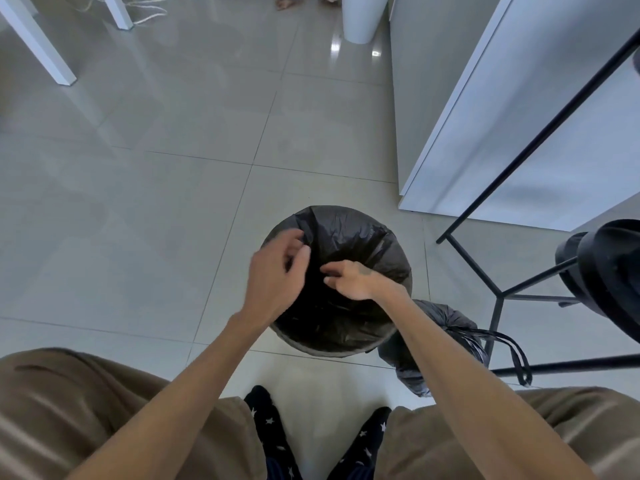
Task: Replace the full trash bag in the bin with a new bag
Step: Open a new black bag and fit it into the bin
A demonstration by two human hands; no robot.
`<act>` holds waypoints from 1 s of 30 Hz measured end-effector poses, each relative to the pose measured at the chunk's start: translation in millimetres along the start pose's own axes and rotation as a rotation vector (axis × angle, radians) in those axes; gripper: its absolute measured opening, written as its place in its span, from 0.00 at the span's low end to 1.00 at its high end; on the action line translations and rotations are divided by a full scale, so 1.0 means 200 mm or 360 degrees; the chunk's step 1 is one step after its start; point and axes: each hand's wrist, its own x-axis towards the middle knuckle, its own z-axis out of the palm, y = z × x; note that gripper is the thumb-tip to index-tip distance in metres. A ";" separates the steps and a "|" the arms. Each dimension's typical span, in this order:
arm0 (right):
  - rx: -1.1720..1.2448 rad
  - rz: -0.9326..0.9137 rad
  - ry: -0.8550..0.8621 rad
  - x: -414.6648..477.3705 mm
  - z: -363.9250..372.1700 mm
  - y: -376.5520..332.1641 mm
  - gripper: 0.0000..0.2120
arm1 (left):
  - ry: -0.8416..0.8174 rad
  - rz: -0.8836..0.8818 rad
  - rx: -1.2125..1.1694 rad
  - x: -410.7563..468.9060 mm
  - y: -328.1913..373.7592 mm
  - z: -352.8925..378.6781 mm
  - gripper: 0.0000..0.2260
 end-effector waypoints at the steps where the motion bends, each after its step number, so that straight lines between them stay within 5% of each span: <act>1: 0.0059 0.0016 -0.0008 0.02 -0.01 0.01 0.24 | -0.0289 0.0111 0.0187 0.04 -0.01 0.03 0.13; 5: 0.0125 0.0176 0.0051 0.08 -0.01 0.06 0.28 | -0.1212 0.0511 0.1318 0.19 -0.11 0.17 0.27; 8: 0.0148 0.0222 0.0171 0.10 -0.01 0.11 0.30 | -0.1487 0.0519 0.1922 0.20 -0.21 0.23 0.44; 11: 0.0110 0.0205 0.0182 0.10 -0.01 0.14 0.31 | -0.1606 0.0480 0.2133 0.19 -0.24 0.25 0.49; 15: 0.0017 0.0162 0.0142 0.09 -0.06 0.15 0.28 | -0.1490 0.0579 0.1783 0.18 -0.12 0.23 0.37; 18: -0.0005 0.0144 0.0122 0.11 -0.11 0.16 0.24 | -0.1703 0.0239 0.1024 0.11 -0.05 0.27 0.26; 21: 0.0025 0.0124 0.0005 0.14 -0.13 0.13 0.25 | -0.1873 -0.0056 0.0623 0.03 -0.02 0.34 0.30; 27: 0.0052 0.0081 -0.0057 0.20 -0.16 0.06 0.28 | -0.2338 -0.0304 0.0737 -0.03 -0.03 0.44 0.40; 30: 0.0127 0.0044 -0.0003 0.20 -0.17 0.03 0.28 | -0.2337 -0.0449 0.0823 -0.04 -0.07 0.47 0.46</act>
